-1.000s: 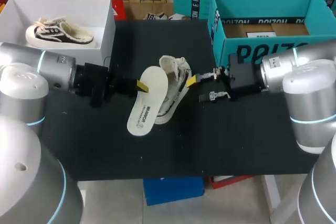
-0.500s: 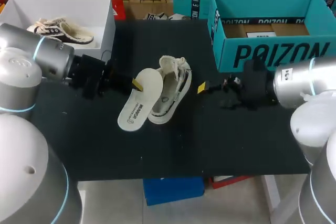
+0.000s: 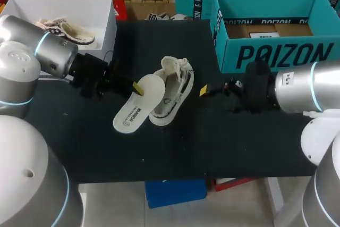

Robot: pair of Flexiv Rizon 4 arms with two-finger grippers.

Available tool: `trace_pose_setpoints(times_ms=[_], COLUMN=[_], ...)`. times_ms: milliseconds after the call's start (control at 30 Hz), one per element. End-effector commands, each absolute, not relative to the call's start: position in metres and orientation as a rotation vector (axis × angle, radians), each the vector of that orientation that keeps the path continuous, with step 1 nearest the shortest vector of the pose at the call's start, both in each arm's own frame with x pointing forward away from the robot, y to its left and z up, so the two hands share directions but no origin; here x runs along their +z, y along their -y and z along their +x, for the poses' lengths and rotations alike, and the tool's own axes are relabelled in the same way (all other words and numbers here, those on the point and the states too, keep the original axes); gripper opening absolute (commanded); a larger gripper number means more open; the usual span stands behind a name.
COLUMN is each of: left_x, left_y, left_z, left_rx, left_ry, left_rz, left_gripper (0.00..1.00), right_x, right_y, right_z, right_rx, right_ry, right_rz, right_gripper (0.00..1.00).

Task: Take the shoe out of the shoebox, open the shoe tongue, remove and reinsert the insole, then place the shoe into the shoebox

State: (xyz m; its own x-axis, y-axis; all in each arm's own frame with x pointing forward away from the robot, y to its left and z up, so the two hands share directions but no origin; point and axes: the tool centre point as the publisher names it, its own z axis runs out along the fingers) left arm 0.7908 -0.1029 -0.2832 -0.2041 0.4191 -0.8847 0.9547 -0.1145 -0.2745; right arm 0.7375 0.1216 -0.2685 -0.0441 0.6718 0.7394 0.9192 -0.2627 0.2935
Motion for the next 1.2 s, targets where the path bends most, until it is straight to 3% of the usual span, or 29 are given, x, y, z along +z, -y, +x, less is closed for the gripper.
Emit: trace_pose_setpoints(times_ms=[33, 700, 1200], left_x=[-0.285, -0.287, -0.296], left_y=[0.104, 0.113, 0.111], left_z=[0.793, 0.797, 0.792], left_rx=[-1.308, -1.292, -1.364], left_ry=[-1.630, -1.649, -1.695], left_rz=[1.531, 1.557, 1.736], left_gripper=[0.00, 0.00, 0.00], right_x=[-0.264, -0.239, -0.240], right_y=[-0.114, -0.099, -0.104], right_z=[0.730, 0.681, 0.677], right_rx=[-1.215, -1.293, -1.283], right_ry=[1.670, 1.832, 1.860], right_rz=[-2.022, -2.248, -2.239], right_gripper=[1.00, 1.00, 1.00])
